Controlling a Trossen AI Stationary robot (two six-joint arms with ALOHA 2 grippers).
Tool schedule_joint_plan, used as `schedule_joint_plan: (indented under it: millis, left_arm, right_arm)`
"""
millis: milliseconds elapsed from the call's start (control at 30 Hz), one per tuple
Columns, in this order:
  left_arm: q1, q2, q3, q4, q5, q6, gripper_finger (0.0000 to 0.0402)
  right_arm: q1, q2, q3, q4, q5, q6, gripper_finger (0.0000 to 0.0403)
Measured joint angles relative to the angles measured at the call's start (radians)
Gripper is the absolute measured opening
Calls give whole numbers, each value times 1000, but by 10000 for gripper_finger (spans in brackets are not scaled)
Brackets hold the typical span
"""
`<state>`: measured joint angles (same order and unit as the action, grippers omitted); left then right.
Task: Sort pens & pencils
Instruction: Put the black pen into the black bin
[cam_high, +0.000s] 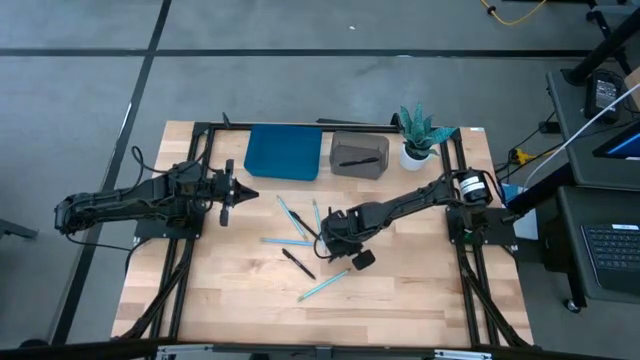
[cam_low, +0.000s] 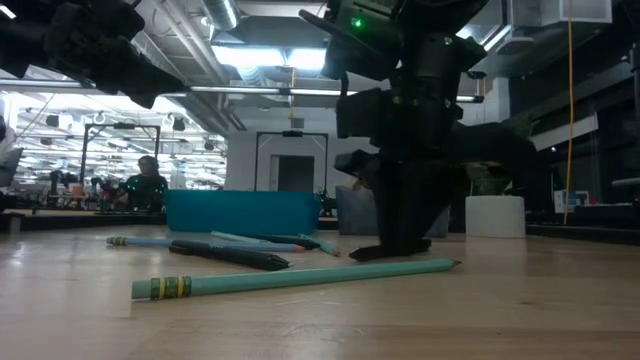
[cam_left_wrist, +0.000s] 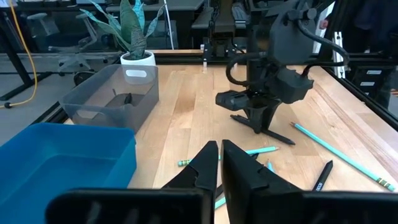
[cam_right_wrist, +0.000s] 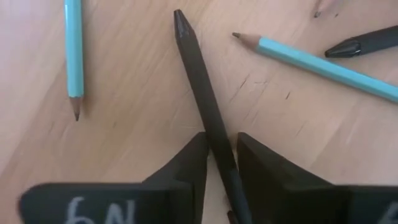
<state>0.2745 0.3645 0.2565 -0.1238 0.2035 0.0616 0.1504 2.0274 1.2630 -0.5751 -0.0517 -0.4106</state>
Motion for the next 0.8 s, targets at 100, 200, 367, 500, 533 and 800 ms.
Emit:
schedule_joint_plan:
  millis: [100,200,367,500,533,800]
  left_arm:
    - [0,0,0,0,0,0,21]
    - [0,0,0,0,0,0,20]
    - [0,0,0,0,0,0,9]
    - [0,0,0,-2,0,1,1]
    - [0,0,0,-3,0,1,2]
    - [0,0,0,-3,0,26,17]
  right_arm:
    - [-9,0,-1,1,-5,40,47]
    - [-19,0,-1,3,-22,59,29]
    - [-29,0,-2,8,-49,69,29]
    - [-32,0,-3,9,-51,80,29]
    - [-32,0,-2,9,-51,82,29]
    - [-33,10,68,-52,-73,82,29]
